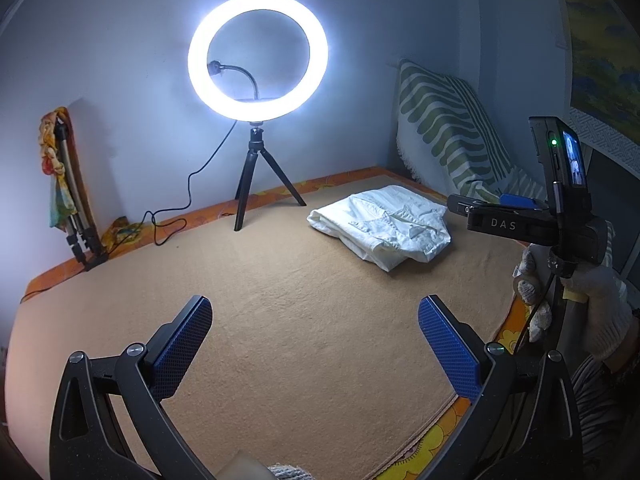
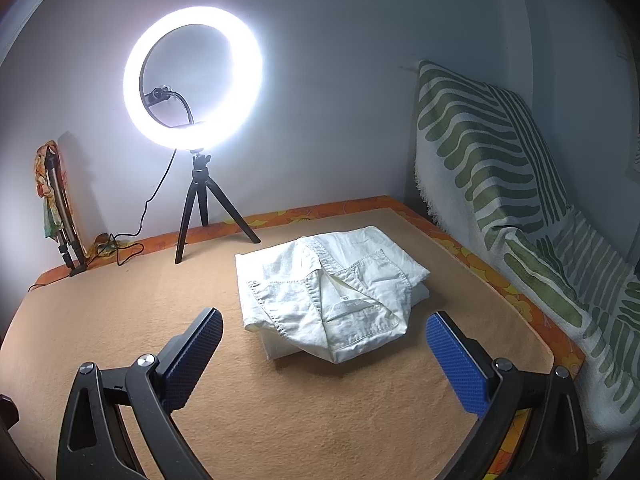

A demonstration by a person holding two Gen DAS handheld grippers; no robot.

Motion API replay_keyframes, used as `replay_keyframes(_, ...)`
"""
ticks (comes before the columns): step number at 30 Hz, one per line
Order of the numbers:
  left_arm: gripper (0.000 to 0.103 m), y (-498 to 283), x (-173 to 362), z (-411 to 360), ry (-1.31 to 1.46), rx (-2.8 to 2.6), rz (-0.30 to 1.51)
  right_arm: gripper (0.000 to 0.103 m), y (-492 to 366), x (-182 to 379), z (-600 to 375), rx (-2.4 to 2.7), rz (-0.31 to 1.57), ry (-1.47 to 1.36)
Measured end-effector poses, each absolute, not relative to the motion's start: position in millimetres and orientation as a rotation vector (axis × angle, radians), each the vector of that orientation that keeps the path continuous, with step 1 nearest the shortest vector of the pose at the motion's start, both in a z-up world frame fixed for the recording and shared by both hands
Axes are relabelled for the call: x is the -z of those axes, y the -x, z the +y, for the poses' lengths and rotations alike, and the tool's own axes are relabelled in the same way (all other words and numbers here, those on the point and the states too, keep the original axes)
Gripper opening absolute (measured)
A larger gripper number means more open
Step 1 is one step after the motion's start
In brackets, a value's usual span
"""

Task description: Fold small clothes

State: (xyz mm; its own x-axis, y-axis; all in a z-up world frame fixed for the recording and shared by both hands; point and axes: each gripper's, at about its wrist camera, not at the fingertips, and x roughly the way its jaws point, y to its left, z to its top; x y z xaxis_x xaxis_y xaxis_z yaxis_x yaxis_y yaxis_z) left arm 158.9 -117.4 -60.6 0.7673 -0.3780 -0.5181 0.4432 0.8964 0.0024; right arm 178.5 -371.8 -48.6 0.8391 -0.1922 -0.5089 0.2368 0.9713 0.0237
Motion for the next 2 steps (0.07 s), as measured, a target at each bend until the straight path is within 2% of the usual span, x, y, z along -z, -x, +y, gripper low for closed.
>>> replay_keyframes(2, 0.103, -158.9, 60.4, -117.4, -0.125, 0.450, 0.538, 0.103, -179.5, 49.1, -371.3, 0.226, 0.530, -0.088)
